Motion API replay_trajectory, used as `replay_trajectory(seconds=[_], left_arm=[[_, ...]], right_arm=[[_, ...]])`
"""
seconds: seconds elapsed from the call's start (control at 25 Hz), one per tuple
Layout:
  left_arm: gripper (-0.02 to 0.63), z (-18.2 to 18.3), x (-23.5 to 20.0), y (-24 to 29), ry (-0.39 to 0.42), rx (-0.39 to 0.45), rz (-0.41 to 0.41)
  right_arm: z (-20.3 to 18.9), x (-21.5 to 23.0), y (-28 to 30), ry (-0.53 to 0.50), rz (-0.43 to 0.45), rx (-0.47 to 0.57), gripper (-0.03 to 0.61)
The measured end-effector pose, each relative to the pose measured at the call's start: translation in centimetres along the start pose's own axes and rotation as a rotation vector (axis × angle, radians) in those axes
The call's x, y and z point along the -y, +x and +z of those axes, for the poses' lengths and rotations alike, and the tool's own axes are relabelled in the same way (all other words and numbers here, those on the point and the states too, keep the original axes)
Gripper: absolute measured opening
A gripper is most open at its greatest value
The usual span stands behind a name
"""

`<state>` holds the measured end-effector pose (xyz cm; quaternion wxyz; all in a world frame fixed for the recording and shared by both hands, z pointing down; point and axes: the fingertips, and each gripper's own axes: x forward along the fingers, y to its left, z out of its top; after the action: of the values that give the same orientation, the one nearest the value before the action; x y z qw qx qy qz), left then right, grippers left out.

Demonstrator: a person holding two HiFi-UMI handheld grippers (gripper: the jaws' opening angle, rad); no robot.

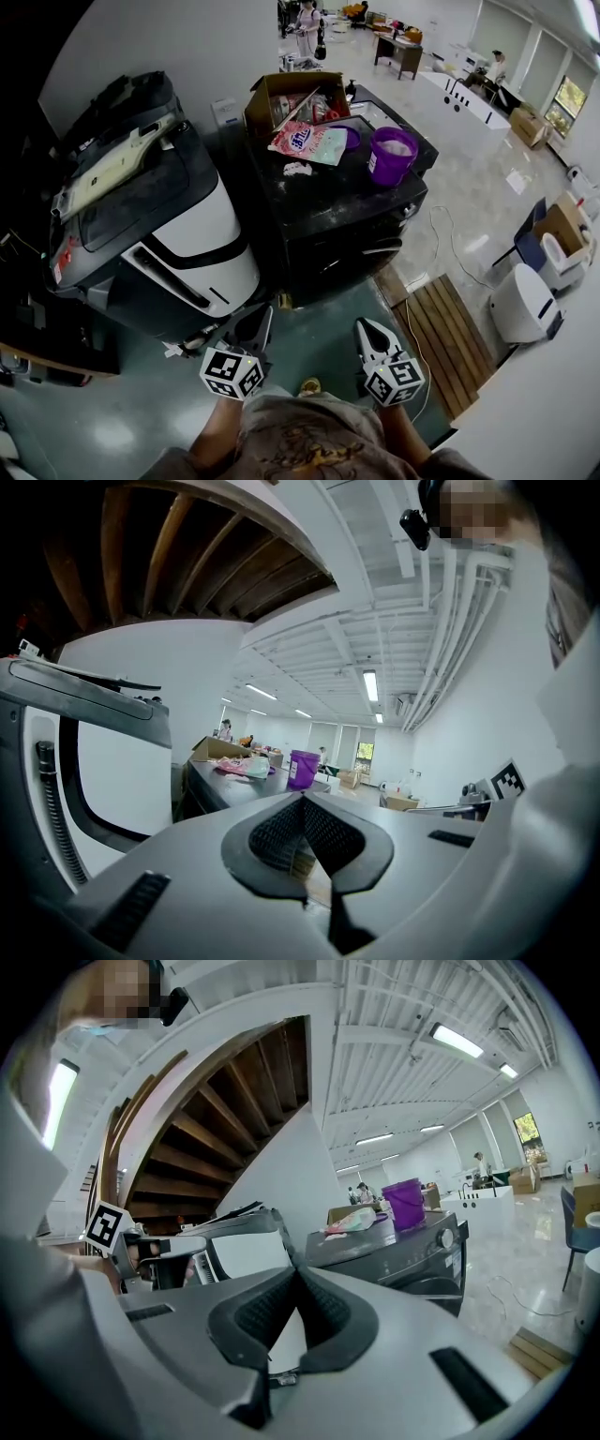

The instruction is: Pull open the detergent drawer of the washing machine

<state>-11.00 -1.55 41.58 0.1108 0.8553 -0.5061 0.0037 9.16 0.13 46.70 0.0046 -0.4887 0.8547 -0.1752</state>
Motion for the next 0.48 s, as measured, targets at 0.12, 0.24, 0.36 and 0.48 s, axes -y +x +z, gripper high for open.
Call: replay_trajectory(seconds=[0.12,0.24,0.36,0.48], left_arm=[[0.021,0.2,-0.1,1.1,0.02,-0.013,-0.007],[0.021,0.4,-0.5,2.3,0.025,-0.013,-0.009],[0.021,0.3,-0.9,3.9,0.027,-0.018,-0.019],[0.021,0.4,-1.2,5.6,0.028,-0.024,-0.041]], right_arm=[[0.3,0.8,0.6,0.013,0.004,-0.005,0.003],[0.6,1.5,1.2,0.02,0.0,-0.003,0.003],[1.1,2.2,1.8,0.021,-0.008,0.007,0.003],[1.9,2.9,2.4,0.021,-0.02,0.025,0.003]])
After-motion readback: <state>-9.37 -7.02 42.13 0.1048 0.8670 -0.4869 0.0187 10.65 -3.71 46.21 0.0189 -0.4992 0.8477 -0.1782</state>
